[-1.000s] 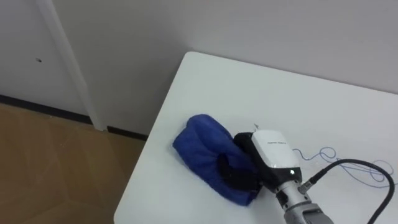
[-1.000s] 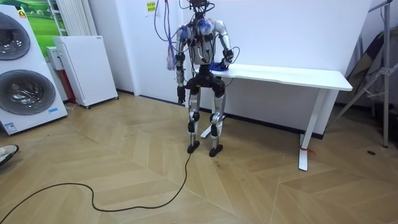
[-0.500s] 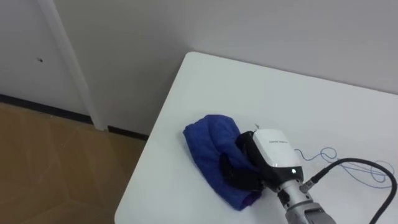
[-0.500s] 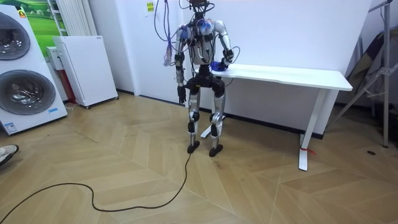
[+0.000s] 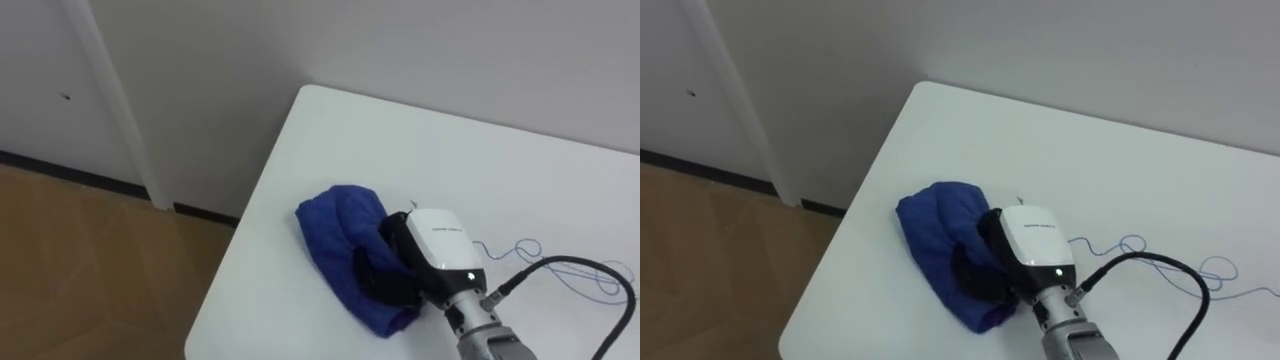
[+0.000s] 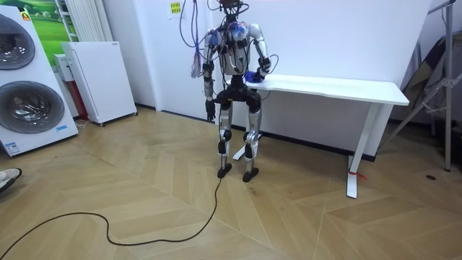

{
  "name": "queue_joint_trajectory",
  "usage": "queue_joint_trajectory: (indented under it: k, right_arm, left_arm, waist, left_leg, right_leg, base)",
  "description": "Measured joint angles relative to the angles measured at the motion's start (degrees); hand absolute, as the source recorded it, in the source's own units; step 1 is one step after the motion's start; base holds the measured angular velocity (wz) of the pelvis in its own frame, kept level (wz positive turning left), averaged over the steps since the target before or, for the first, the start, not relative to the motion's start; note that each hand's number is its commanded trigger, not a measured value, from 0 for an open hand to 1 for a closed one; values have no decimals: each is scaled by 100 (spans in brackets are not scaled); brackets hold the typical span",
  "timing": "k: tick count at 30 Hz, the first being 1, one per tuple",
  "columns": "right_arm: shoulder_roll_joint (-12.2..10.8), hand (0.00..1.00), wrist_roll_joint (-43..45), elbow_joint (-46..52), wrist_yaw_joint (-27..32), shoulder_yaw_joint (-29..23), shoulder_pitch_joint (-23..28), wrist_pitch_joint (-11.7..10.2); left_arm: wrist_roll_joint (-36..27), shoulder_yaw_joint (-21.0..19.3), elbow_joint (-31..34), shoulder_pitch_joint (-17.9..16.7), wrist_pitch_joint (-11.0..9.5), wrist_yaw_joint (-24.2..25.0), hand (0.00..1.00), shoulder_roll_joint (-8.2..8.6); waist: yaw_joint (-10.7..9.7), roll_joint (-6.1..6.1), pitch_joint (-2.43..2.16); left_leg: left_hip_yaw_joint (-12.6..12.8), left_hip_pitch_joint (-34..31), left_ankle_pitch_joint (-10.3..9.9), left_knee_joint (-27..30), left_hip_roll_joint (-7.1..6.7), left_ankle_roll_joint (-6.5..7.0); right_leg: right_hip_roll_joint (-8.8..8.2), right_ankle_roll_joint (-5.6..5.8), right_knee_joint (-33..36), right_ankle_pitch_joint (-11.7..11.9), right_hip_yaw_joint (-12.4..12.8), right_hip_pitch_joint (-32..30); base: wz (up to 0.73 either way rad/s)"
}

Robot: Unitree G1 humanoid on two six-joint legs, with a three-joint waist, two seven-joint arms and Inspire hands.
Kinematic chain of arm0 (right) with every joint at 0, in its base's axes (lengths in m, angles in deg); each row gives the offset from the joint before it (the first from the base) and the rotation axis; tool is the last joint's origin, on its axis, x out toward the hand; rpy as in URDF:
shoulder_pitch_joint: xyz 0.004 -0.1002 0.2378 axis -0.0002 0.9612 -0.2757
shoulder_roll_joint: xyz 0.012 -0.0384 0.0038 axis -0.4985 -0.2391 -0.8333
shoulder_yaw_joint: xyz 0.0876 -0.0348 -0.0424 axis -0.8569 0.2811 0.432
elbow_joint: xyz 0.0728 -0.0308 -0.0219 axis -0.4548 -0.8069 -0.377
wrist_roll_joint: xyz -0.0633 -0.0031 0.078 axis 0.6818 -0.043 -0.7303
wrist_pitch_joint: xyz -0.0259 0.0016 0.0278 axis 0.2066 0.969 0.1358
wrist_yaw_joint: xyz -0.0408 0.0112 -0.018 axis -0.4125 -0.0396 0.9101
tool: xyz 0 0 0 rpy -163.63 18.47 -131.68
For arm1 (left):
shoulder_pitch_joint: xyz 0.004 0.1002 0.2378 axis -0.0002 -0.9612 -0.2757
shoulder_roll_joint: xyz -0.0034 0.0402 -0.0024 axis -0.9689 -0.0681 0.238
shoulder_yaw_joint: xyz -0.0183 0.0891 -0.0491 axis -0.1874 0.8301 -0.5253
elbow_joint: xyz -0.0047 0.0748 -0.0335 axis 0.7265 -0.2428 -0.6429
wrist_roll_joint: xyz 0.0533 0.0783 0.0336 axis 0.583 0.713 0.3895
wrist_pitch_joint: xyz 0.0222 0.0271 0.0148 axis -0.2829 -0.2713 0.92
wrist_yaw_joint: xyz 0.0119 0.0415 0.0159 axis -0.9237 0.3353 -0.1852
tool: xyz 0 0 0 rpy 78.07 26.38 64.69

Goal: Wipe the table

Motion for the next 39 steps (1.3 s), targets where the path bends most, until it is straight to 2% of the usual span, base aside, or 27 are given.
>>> queue_joint_trajectory:
  k: [3,8,10,13,15,17,19,22,24,26,27,29,32,35,38,39]
  right_arm:
    - [-160,100,-133,-257,37,22,-166,99]
    - [-189,100,-1090,-1162,121,-44,-718,86]
    - [-212,100,-1503,-1631,252,-249,-922,29]
    - [-199,100,-1843,-2169,415,-646,-992,-94]
    - [-191,100,-2033,-2484,610,-1155,-954,-150]
    - [-100,100,-2092,-2694,800,-1457,-874,-221]
    - [62,100,-2163,-3065,1090,-1935,-754,-282]
    - [277,100,-2160,-3475,1364,-2341,-646,-329]
    - [389,100,-2160,-3832,1515,-2771,-608,-357]
    - [411,100,-2280,-4014,1553,-2954,-587,-364]
    - [423,100,-2331,-4108,1576,-2993,-557,-364]
    - [438,100,-2337,-4118,1576,-3073,-422,-364]
    - [445,100,-2308,-4125,1577,-3170,-289,-363]
    - [449,100,-2290,-4125,1580,-3137,-275,-342]
    - [393,100,-2182,-3948,1579,-3046,-374,-103]
    - [367,100,-2098,-3840,1581,-2966,-400,65]
  left_arm:
    - [18,3,0,-27,109,-7,0,53]
    - [-9,2,173,-109,211,-100,0,110]
    - [39,-3,344,-277,218,-112,0,116]
    - [36,-128,346,-373,238,-112,0,98]
    - [126,-426,350,-463,259,-114,0,73]
    - [286,-660,428,-611,275,-133,0,20]
    - [302,-1001,442,-725,323,-138,0,-81]
    - [338,-1268,442,-762,323,-225,0,-172]
    - [441,-1418,464,-780,312,-239,0,-184]
    - [414,-1423,532,-781,290,-237,0,-207]
    - [398,-1422,529,-778,288,-238,0,-215]
    - [406,-1404,528,-723,248,-238,0,-211]
    - [493,-1399,525,-651,120,-241,0,-176]
    - [486,-1332,510,-538,106,-292,0,-149]
    - [432,-1116,493,-527,108,-351,0,-121]
    - [436,-1058,452,-511,115,-347,0,-108]
  waist:
    - [0,4,4]
    - [-27,27,25]
    - [-16,42,30]
    - [-48,46,27]
    - [-98,46,24]
    - [-123,46,16]
    - [-193,32,-24]
    - [-308,15,-56]
    - [-430,8,-66]
    - [-572,-21,-79]
    - [-669,-46,-107]
    - [-718,-81,-140]
    - [-728,-107,-144]
    - [-709,-110,-144]
    - [-573,-105,-143]
    - [-504,-103,-141]
  left_leg:
    - [2,5,1,13,5,0]
    - [-129,-10,-7,103,-8,11]
    - [-158,-2,4,105,-78,29]
    - [-265,15,22,147,-107,57]
    - [-281,50,15,163,-178,75]
    - [-304,114,28,111,-186,104]
    - [-268,184,48,75,-212,137]
    - [-254,198,29,89,-219,167]
    - [31,224,28,65,-176,168]
    - [33,272,28,48,-177,168]
    - [28,300,27,44,-177,168]
    - [34,334,26,19,-173,168]
    - [83,392,23,0,-161,167]
    - [136,391,-20,5,-151,169]
    - [220,379,-22,4,-138,168]
    - [252,380,-27,7,-123,159]
  right_leg:
    - [-1,-1,6,0,-25,7]
    - [-43,0,0,-4,-46,76]
    - [-85,22,0,-24,-121,111]
    - [-122,56,-63,-48,-141,232]
    - [-169,112,-90,-86,-174,308]
    - [-213,148,-96,-114,-220,377]
    - [-257,181,-85,-134,-223,432]
    - [-270,183,-72,-133,-238,491]
    - [-280,184,-44,-132,-208,505]
    - [-280,184,-69,-132,-182,560]
    - [-278,184,-74,-132,-126,591]
    - [-272,184,-74,-132,-51,603]
    - [-259,184,-76,-132,1,628]
    - [-250,185,-66,-132,22,612]
    - [-235,194,-62,-126,48,572]
    - [-219,193,-60,-125,51,564]
  base:
    - [0]
    - [10]
    - [18]
    - [31]
    - [36]
    - [22]
    - [15]
    - [16]
    - [11]
    - [2]
    - [5]
    - [-4]
    - [-14]
    - [-15]
    - [-20]
    - [-26]
